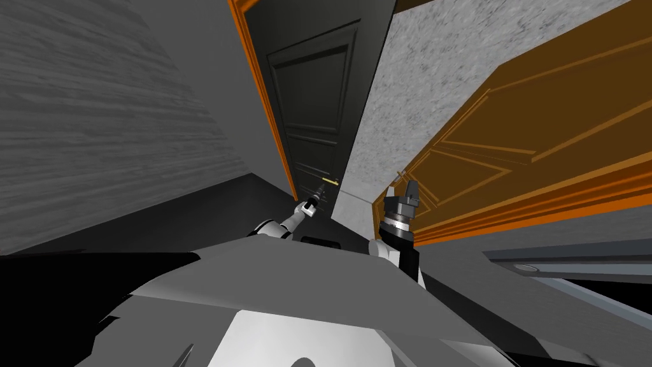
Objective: Push the door open
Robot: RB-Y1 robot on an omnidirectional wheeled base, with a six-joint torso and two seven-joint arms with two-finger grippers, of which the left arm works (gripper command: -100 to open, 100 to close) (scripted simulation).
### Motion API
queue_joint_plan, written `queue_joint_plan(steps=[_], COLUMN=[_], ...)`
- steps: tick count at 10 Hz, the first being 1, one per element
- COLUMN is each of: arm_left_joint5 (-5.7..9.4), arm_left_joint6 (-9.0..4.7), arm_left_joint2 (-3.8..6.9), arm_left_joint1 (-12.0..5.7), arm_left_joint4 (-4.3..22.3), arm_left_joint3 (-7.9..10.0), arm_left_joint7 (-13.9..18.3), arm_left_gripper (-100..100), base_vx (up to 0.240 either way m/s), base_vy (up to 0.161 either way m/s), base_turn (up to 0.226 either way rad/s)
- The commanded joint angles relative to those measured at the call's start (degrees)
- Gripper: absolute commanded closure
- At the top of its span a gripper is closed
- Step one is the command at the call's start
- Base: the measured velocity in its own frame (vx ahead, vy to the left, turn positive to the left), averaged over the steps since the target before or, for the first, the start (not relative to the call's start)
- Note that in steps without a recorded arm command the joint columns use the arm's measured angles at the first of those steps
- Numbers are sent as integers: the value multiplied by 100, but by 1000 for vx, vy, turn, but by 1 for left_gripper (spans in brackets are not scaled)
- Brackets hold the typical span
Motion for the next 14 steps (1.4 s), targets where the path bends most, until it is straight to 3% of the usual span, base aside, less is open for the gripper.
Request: queue_joint_plan(steps=[1, 4, 6, 8, 9, 10, 14], arm_left_joint5=[6, 19, 27, 35, 29, 29, 29], arm_left_joint6=[-12, -27, -37, -46, -21, -21, -21], arm_left_joint2=[147, 227, 138, -80, -13, -13, -13], arm_left_joint1=[-6, -8, -9, -10, 19, 19, 19], arm_left_joint4=[19, 38, 51, 63, 10, 10, 10], arm_left_joint3=[18, 54, 77, 99, 84, 84, 84], arm_left_joint7=[-10, -28, -39, -50, -46, -46, -46], arm_left_gripper=[-100, -100, -100, -100, -100, 100, 100], base_vx=[164, 211, 179, 178, 74, -15, -14], base_vy=[-52, -79, -60, -41, -24, 4, 5], base_turn=[-24, -21, -23, -25, 0, 8, -5])
